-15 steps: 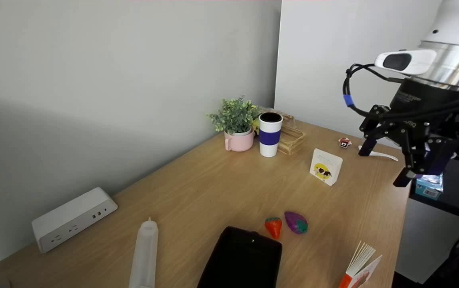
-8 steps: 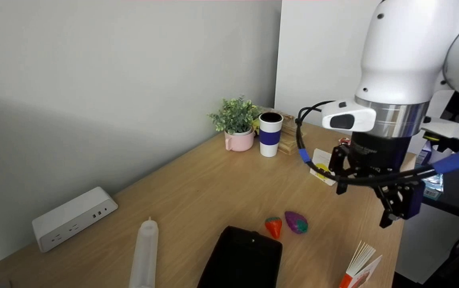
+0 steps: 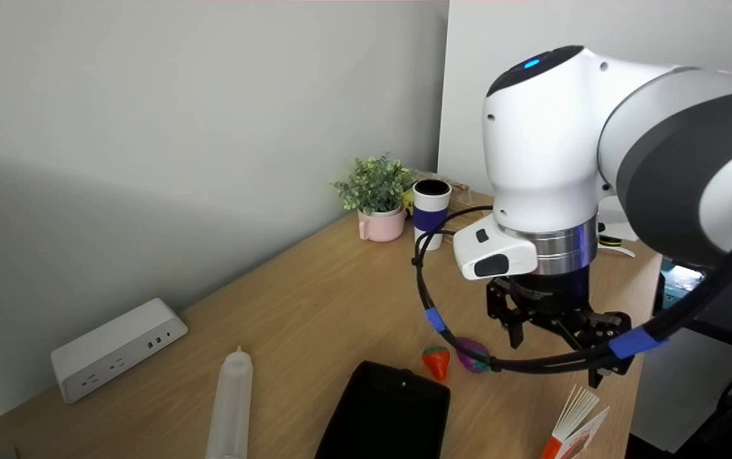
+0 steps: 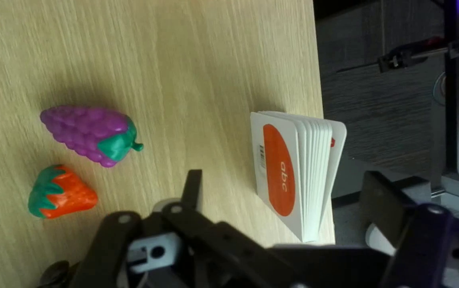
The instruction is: Put the red-white book and the purple object in the black box
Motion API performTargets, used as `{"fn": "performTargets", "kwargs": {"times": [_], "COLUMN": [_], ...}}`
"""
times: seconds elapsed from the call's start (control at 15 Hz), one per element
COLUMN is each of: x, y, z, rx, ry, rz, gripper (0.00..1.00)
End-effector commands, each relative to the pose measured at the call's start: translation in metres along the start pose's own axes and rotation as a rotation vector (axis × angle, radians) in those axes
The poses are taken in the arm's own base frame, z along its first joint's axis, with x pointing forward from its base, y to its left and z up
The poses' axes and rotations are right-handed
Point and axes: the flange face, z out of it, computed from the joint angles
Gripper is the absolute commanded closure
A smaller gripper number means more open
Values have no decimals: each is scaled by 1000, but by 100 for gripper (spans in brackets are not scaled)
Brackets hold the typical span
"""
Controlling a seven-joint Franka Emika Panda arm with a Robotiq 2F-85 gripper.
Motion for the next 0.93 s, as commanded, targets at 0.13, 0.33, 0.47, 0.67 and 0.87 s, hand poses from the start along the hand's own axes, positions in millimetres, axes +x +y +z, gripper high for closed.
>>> {"fn": "performTargets", "kwargs": {"times": [0.13, 0.33, 0.47, 0.67, 0.87], "x": [4, 2, 1, 2, -1], "y": [18, 18, 12, 15, 14], "z": [9, 16, 15, 12, 2], "rx": [-38, -28, -16, -23, -47], "ry": [28, 36, 34, 23, 23], "rz": [50, 120, 165, 179, 217], "gripper": [0, 0, 0, 0, 0]}}
